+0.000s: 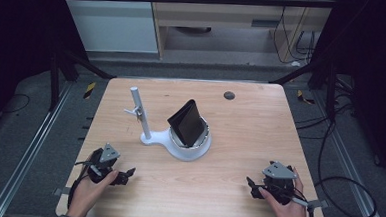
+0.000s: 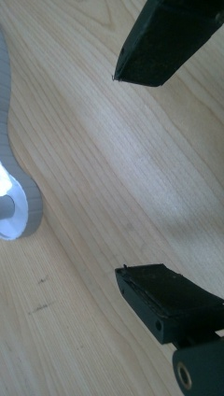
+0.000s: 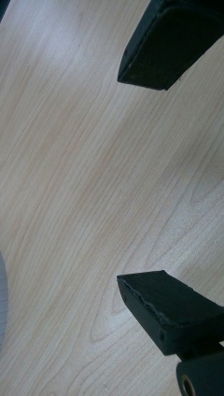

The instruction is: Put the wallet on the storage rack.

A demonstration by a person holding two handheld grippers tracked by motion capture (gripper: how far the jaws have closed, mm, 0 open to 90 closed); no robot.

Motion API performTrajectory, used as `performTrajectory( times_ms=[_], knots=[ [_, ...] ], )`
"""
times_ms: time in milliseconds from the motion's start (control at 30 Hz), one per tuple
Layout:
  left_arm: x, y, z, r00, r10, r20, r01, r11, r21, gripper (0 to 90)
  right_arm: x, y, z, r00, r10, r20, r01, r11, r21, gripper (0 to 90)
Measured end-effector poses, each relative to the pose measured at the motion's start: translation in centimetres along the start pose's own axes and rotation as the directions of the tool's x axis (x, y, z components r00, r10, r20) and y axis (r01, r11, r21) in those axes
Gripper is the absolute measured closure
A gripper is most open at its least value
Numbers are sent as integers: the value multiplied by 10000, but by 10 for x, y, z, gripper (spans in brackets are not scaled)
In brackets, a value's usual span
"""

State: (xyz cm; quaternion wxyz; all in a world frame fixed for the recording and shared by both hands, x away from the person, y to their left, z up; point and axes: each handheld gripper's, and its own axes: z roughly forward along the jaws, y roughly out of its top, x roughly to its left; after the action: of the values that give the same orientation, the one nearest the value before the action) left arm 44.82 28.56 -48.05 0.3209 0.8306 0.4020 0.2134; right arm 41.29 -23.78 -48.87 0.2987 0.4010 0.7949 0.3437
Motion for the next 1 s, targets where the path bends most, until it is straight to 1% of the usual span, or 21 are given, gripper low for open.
performTrajectory(
  times_ms=[33,67,100,267,300,333,367,400,433,533,667,700,733,767,800,867,900,933,1000],
  knots=[
    [1,-1,0,10000,-46,-47,46,10000,-25,57,0,0,0,10000,-18,0,18,10000,10,47],
    [3,-3,1,9998,-175,-125,174,9998,-91,57,0,0,0,10000,-8,6,8,10000,33,47],
    [3,-3,1,9998,-175,-125,174,9998,-91,57,0,0,0,10000,-8,6,8,10000,33,47],
    [10,-8,7,9987,-461,-206,458,9989,-126,56,0,-1,1,10000,9,-75,-8,9999,102,47],
    [10,-8,7,9987,-461,-206,458,9989,-126,56,0,-1,2,9999,33,-101,-32,9999,113,47],
    [12,-11,9,9981,-597,-174,594,9981,-168,56,0,-1,2,9999,74,-138,-72,9999,121,48],
    [12,-11,9,9981,-597,-174,594,9981,-168,55,0,-1,2,9999,74,-138,-72,9999,121,48],
    [13,-13,12,9967,-801,-107,798,9966,-215,56,0,-2,3,9998,65,-191,-62,9998,175,47],
    [15,-15,13,9957,-922,-79,920,9955,-207,56,0,-2,3,9998,80,-206,-76,9998,196,47],
    [17,-17,16,9940,-1083,-117,1080,9939,-238,56,0,-3,5,9993,144,-334,-134,9995,289,47],
    [18,-20,20,9930,-1175,-136,1172,9929,-216,55,0,-5,9,9973,425,-606,-400,9983,426,44],
    [18,-20,20,9930,-1175,-136,1172,9929,-216,55,0,-5,9,9973,425,-606,-400,9983,426,44],
    [19,-20,22,9935,-1133,-130,1131,9935,-157,46,0,-6,11,9961,507,-718,-468,9974,552,45],
    [19,-20,22,9935,-1133,-130,1131,9935,-157,42,0,-6,11,9961,507,-718,-468,9974,552,45],
    [18,-19,23,9933,-1138,-185,1136,9934,-136,40,0,-7,14,9953,584,-776,-530,9962,696,45],
    [18,-19,24,9931,-1166,-148,1165,9931,-97,29,0,-8,17,9946,645,-809,-575,9946,862,45],
    [18,-19,24,9931,-1166,-148,1165,9931,-97,23,0,-8,17,9946,645,-809,-575,9946,862,45],
    [19,-19,24,9930,-1170,-144,1169,9931,-88,22,0,-9,21,9942,708,-806,-619,9922,1084,44],
    [19,-19,24,9929,-1182,-163,1181,9930,-74,17,1,-9,23,9934,771,-851,-671,9911,1152,36]
  ],
)
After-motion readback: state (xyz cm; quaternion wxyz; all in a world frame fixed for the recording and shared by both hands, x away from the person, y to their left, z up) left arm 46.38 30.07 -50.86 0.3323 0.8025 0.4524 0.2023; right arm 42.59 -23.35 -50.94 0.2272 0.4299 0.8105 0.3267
